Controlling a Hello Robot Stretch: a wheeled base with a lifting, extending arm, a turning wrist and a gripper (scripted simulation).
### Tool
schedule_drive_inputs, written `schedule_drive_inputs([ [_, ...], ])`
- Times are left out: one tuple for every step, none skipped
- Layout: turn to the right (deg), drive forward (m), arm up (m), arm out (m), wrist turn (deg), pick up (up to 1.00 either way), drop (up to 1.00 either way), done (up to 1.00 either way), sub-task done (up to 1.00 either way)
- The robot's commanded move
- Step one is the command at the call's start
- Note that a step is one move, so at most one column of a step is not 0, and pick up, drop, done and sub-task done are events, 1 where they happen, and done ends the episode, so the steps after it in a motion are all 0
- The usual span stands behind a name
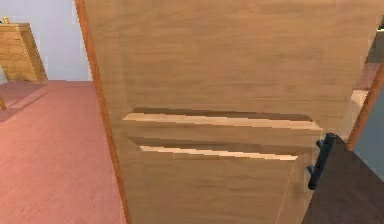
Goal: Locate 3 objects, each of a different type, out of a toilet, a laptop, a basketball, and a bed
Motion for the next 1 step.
schedule_drive_inputs([
  [-45.0, 0.0, 0.0, 0.0, 0.0, 0.0, 0.0, 0.0, 0.0],
])
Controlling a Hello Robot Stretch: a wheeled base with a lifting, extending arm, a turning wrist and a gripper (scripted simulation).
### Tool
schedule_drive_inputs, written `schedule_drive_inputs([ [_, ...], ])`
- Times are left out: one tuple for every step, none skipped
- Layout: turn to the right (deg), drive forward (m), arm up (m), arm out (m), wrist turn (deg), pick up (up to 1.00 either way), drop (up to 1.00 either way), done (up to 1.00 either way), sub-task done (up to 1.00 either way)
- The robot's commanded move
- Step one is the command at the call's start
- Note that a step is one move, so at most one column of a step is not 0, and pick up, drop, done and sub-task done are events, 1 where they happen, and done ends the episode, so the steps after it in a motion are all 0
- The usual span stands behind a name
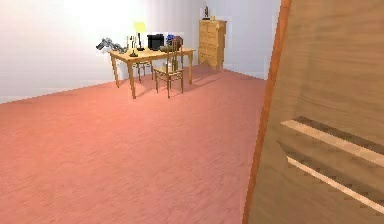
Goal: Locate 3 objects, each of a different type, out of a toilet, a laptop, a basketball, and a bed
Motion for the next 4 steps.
schedule_drive_inputs([
  [-15.0, 0.0, 0.0, 0.0, 0.0, 0.0, 0.0, 0.0, 0.0],
  [-3.0, 0.0, 0.0, 0.0, 0.0, 0.0, 0.0, 0.0, 0.0],
  [0.0, 0.7, 0.0, 0.0, 0.0, 0.0, 0.0, 0.0, 0.0],
  [-45.0, 0.0, 0.0, 0.0, 0.0, 0.0, 0.0, 0.0, 0.0],
])
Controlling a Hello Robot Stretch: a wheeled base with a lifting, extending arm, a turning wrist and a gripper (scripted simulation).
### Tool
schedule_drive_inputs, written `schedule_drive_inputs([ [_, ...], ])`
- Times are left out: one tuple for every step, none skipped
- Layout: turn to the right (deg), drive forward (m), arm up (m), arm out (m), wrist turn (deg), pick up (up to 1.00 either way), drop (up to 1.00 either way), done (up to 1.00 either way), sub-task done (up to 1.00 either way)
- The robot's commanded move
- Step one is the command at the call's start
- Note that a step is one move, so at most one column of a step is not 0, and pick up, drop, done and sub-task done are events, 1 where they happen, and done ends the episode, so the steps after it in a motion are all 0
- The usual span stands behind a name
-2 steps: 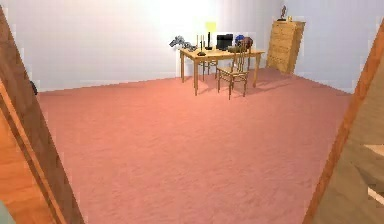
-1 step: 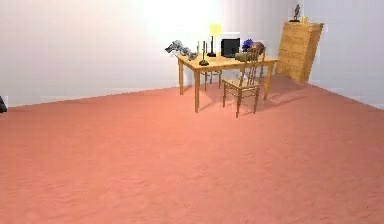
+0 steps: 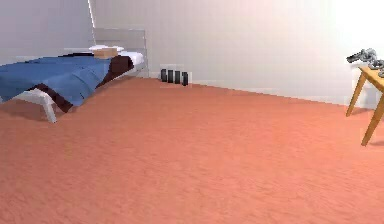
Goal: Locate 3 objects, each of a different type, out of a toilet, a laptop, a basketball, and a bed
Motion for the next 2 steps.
schedule_drive_inputs([
  [-30.0, 0.0, 0.0, 0.0, 0.0, 0.0, 0.0, 0.0, 0.0],
  [-3.0, 0.0, 0.0, 0.0, 0.0, 0.0, 0.0, 0.0, 0.0],
])
